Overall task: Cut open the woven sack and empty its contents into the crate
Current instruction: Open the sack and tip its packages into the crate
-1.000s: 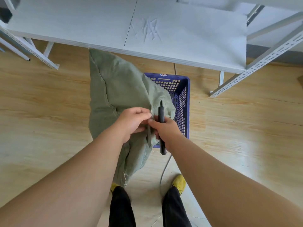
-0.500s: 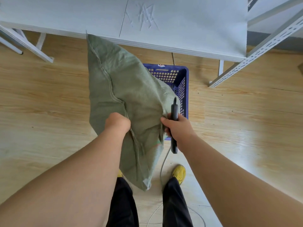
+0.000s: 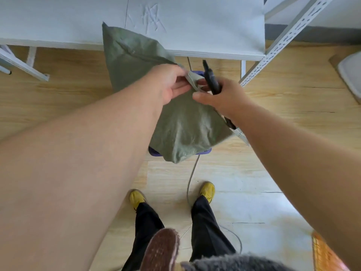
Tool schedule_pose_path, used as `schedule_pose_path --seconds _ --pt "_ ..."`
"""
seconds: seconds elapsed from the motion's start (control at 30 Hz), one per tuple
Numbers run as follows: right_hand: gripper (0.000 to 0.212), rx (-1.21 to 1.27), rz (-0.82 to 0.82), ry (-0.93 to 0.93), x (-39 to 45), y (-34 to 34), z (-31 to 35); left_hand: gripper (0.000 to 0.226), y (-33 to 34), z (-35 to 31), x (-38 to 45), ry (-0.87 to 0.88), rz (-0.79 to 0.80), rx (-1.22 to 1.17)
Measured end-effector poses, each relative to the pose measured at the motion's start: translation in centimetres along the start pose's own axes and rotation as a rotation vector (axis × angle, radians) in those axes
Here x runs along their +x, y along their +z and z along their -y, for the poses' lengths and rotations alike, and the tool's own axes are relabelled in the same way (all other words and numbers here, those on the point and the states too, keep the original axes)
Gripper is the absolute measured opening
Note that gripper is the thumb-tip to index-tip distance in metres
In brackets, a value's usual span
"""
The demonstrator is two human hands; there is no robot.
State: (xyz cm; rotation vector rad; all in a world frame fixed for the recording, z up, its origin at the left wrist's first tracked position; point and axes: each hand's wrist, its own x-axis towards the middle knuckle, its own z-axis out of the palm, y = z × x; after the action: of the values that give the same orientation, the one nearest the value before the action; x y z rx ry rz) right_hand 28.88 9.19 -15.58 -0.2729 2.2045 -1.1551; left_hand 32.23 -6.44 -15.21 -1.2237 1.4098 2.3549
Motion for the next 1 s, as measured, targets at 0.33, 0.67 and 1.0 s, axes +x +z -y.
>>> schedule_pose_path --seconds 0.33,0.67,1.0 --pt "0.012 0.025 -0.399 0.089 -2.0 -5.5 -0.9 0.003 1.0 -2.0 -2.6 0.115 -0.092 0.652" --pt "0.013 -0.055 -0.575 0.184 -2.7 -5.1 -1.7 0.067 1.5 -0.1 4.0 0.587 0.055 1.618" --pt "0.01 0.058 -0.782 0.318 -3.0 0.1 2.5 0.01 0.1 -4.3 5.8 0.588 0.188 1.703"
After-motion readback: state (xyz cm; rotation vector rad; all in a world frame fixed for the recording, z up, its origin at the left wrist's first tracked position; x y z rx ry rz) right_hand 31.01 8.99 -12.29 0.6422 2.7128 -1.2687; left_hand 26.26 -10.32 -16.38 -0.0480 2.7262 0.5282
